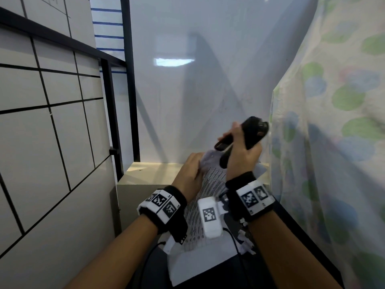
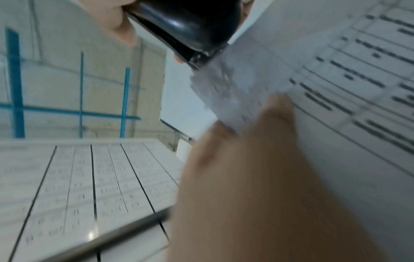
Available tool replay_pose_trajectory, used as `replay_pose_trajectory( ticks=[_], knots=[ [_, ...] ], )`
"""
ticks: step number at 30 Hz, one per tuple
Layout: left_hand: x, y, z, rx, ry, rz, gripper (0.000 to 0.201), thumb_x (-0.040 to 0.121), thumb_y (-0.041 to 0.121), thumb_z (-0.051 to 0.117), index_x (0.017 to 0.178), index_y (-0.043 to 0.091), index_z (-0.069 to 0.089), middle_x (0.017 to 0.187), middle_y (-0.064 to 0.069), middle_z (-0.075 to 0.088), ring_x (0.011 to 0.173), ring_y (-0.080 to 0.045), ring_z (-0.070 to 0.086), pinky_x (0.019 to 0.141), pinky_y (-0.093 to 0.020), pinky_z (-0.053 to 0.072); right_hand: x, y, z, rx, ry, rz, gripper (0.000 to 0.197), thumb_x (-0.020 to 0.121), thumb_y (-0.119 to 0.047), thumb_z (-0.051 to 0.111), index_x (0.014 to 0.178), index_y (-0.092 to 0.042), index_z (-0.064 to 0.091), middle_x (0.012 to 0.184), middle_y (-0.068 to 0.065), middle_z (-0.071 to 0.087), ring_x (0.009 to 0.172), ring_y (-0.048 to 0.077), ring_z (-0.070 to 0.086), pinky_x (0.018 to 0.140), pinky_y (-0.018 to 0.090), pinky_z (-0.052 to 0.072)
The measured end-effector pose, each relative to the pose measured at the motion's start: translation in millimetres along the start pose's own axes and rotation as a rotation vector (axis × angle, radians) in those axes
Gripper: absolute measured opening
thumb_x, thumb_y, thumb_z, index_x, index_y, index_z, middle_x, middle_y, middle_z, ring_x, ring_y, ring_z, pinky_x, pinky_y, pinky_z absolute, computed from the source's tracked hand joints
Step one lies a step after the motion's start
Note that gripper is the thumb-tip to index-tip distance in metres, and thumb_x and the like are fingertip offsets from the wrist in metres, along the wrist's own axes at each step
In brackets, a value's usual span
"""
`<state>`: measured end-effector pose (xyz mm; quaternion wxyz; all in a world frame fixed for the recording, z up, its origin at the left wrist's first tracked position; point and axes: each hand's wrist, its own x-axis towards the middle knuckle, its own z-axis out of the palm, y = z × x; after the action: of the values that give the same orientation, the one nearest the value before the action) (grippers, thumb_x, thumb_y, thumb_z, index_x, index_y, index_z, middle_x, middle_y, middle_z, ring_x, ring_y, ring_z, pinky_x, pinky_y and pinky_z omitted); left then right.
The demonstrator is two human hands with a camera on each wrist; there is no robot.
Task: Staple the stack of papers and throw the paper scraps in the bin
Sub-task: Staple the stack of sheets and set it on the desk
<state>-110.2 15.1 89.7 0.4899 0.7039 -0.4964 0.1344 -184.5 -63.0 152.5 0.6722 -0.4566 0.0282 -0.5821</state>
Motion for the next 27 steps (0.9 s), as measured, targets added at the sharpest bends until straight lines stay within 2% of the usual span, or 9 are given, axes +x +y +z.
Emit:
replay_pose_trajectory(
  ticks=[3, 5, 7, 9, 12, 16, 19, 24, 27],
  knots=[
    [1, 1, -2, 0.014, 0.032, -0.117, 0.026, 0.096, 0.004, 0.042, 0.119, -0.003, 0.051, 0.110, -0.010, 0.053, 0.101, -0.016, 0.051, 0.082, -0.011, 0.042, 22, -14, -24, 0.111, 0.117, -0.028, 0.015, 0.075, -0.023, 0.059, 0.083, -0.011, 0.053, 0.050, -0.004, 0.060, 0.047, 0.013, 0.057, 0.052, 0.024, 0.051],
    [4, 0, -6, 0.015, 0.070, -0.144, 0.029, 0.096, 0.000, 0.043, 0.123, -0.004, 0.049, 0.118, -0.016, 0.055, 0.107, -0.020, 0.052, 0.085, -0.012, 0.038, 35, -15, -49, 0.103, 0.138, 0.011, 0.015, 0.077, -0.018, 0.055, 0.090, -0.016, 0.047, 0.061, 0.000, 0.053, 0.053, 0.017, 0.050, 0.054, 0.027, 0.045],
    [7, 1, -11, 0.021, 0.099, -0.167, 0.032, 0.096, -0.001, 0.042, 0.127, -0.004, 0.048, 0.124, -0.019, 0.054, 0.107, -0.016, 0.049, 0.089, -0.014, 0.033, 45, -11, -77, -0.077, 0.148, 0.080, 0.017, 0.080, -0.018, 0.055, 0.092, -0.024, 0.045, 0.074, 0.002, 0.049, 0.065, 0.017, 0.049, 0.067, 0.035, 0.046],
    [9, 1, -13, 0.019, 0.123, -0.195, 0.033, 0.097, 0.000, 0.041, 0.129, -0.003, 0.047, 0.127, -0.018, 0.053, 0.107, -0.013, 0.046, 0.091, -0.017, 0.032, 56, -2, -110, -0.385, 0.154, 0.163, 0.024, 0.087, -0.023, 0.055, 0.108, -0.020, 0.044, 0.091, 0.005, 0.050, 0.084, 0.020, 0.051, 0.082, 0.038, 0.042],
    [10, 5, -15, 0.017, 0.143, -0.195, 0.034, 0.097, 0.001, 0.042, 0.130, -0.003, 0.046, 0.129, -0.019, 0.052, 0.110, -0.017, 0.047, 0.092, -0.020, 0.032, 66, 13, -161, -0.820, 0.075, 0.297, 0.043, 0.091, -0.029, 0.055, 0.123, -0.004, 0.041, 0.102, 0.010, 0.048, 0.106, 0.028, 0.054, 0.084, 0.031, 0.035],
    [12, 8, -14, 0.033, 0.156, -0.172, 0.034, 0.096, 0.002, 0.043, 0.129, -0.002, 0.048, 0.129, -0.020, 0.053, 0.108, -0.013, 0.045, 0.092, -0.021, 0.032, 64, 30, -217, -1.314, -0.124, 0.516, 0.051, 0.084, -0.034, 0.065, 0.119, -0.002, 0.046, 0.117, 0.019, 0.058, 0.112, 0.034, 0.057, 0.089, 0.035, 0.044],
    [15, 9, -15, 0.038, 0.183, -0.159, 0.033, 0.095, 0.001, 0.044, 0.128, -0.002, 0.050, 0.127, -0.020, 0.055, 0.117, -0.026, 0.052, 0.093, -0.022, 0.033, 56, 38, -246, -1.659, -0.234, 0.600, 0.065, 0.078, -0.046, 0.068, 0.125, -0.006, 0.049, 0.127, 0.015, 0.058, 0.115, 0.030, 0.057, 0.090, 0.031, 0.045],
    [19, 7, -21, 0.014, 0.189, -0.159, 0.031, 0.095, 0.002, 0.044, 0.126, -0.002, 0.050, 0.126, -0.021, 0.056, 0.120, -0.030, 0.053, 0.097, -0.026, 0.037, 46, 55, -282, -1.790, -0.308, 0.767, 0.077, 0.079, -0.049, 0.065, 0.138, -0.005, 0.041, 0.143, 0.014, 0.047, 0.129, 0.027, 0.048, 0.103, 0.029, 0.039],
    [19, 12, -27, -0.052, 0.200, -0.152, 0.036, 0.095, 0.000, 0.043, 0.131, 0.002, 0.048, 0.130, -0.017, 0.056, 0.122, -0.024, 0.052, 0.103, -0.028, 0.037, 42, 62, -296, -1.855, -0.302, 0.804, 0.072, 0.083, -0.042, 0.064, 0.138, -0.001, 0.040, 0.144, 0.017, 0.044, 0.132, 0.029, 0.044, 0.107, 0.033, 0.035]
  ],
)
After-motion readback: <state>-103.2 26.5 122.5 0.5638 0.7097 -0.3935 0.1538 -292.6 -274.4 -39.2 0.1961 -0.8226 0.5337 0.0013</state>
